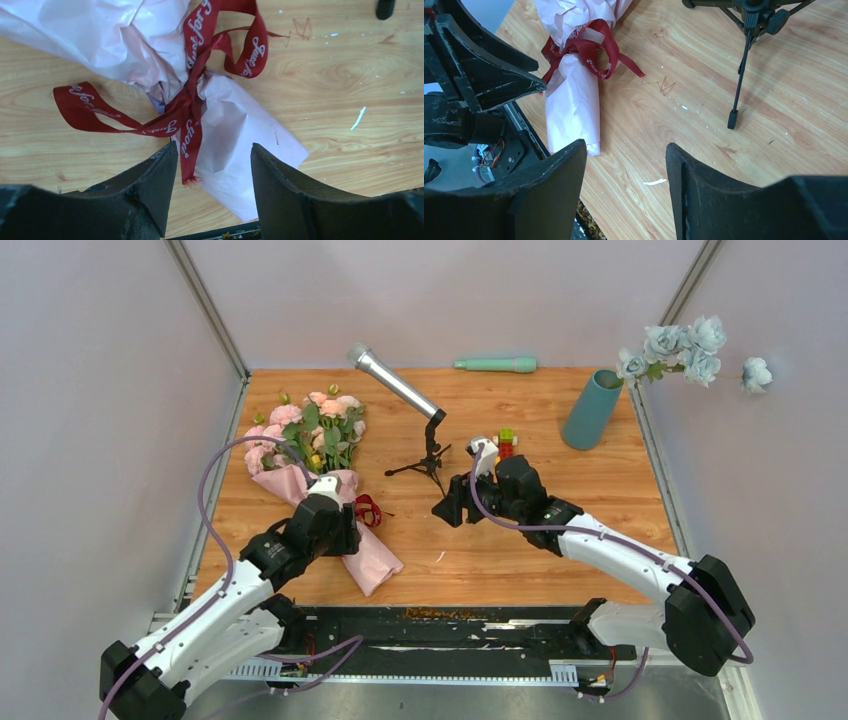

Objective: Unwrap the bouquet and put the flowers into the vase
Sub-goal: Untie the ribbon from the wrapping paper.

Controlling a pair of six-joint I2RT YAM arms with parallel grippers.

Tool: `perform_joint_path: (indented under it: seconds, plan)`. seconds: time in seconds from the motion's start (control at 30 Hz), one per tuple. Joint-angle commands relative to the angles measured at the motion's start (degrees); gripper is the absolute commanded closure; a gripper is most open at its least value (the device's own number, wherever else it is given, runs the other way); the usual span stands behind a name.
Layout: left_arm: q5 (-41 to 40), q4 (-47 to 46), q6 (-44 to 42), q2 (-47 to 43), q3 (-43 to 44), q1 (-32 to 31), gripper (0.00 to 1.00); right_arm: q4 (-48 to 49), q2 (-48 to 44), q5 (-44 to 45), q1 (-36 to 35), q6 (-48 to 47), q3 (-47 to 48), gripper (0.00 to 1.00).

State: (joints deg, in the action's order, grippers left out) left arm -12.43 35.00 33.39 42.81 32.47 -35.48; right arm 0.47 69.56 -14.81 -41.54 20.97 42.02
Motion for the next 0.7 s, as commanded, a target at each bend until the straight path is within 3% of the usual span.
perform_joint_path:
  seconds: [0.0, 0.5, 0.67]
  plan:
    - [-0.8, -1.7, 2.4, -0.6, -1.9, -0.1, 0.37, 1.8, 0.7, -0.9, 0.2, 0.8, 0.9, 0.40]
    - [-5.9, -3.1, 2.8, -1.2, -5.9, -0.1, 0.53, 7.0, 3.7, -6.6, 0.1, 3.3, 0.0, 0.40]
    - [-5.6, -4.9, 2.1, -0.6, -6.2, -0.1, 0.61, 9.7, 5.4, -7.6, -0.6, 0.2, -0.8, 0.40]
